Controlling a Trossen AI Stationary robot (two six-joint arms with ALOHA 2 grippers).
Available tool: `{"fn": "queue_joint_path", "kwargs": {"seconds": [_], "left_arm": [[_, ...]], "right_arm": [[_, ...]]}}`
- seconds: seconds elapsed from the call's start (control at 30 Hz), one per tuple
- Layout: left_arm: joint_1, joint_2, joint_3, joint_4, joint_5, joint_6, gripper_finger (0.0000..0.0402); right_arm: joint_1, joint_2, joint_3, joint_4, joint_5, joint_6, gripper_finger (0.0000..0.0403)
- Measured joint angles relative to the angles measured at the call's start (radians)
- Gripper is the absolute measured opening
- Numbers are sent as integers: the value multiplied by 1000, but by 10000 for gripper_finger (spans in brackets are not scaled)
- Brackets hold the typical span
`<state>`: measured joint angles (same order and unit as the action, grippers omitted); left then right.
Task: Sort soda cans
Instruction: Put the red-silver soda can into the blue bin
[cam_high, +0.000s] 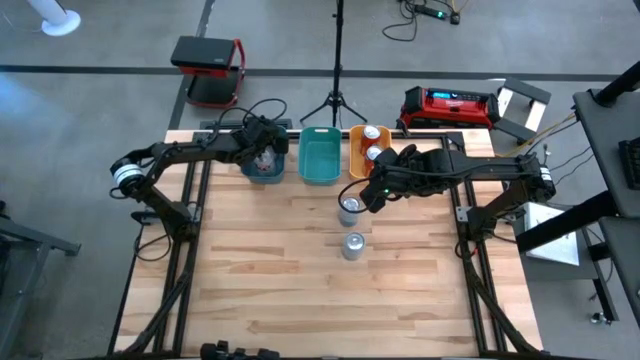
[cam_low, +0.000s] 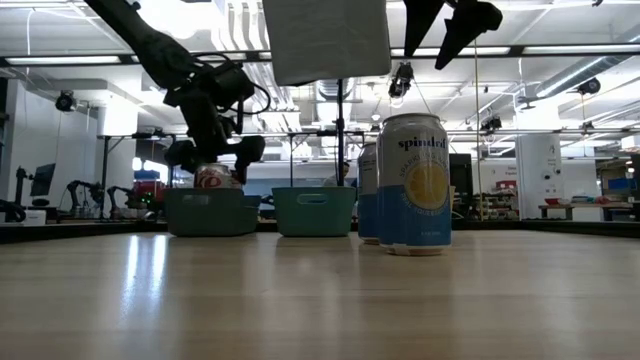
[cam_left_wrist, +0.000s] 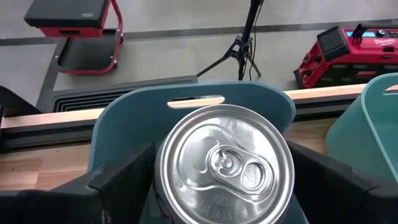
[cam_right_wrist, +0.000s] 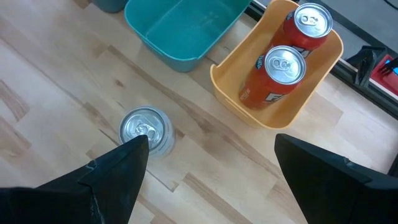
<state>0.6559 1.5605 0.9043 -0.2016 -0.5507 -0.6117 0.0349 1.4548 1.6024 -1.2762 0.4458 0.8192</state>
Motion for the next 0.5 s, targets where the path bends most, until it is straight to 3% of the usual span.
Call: {"fn": "queue_joint_path", "kwargs": {"seconds": [0.5], "left_arm": [[1,-6,-1,-9,14,6,328]], "right_arm": [[0,0,0,0,0,0,345]]}}
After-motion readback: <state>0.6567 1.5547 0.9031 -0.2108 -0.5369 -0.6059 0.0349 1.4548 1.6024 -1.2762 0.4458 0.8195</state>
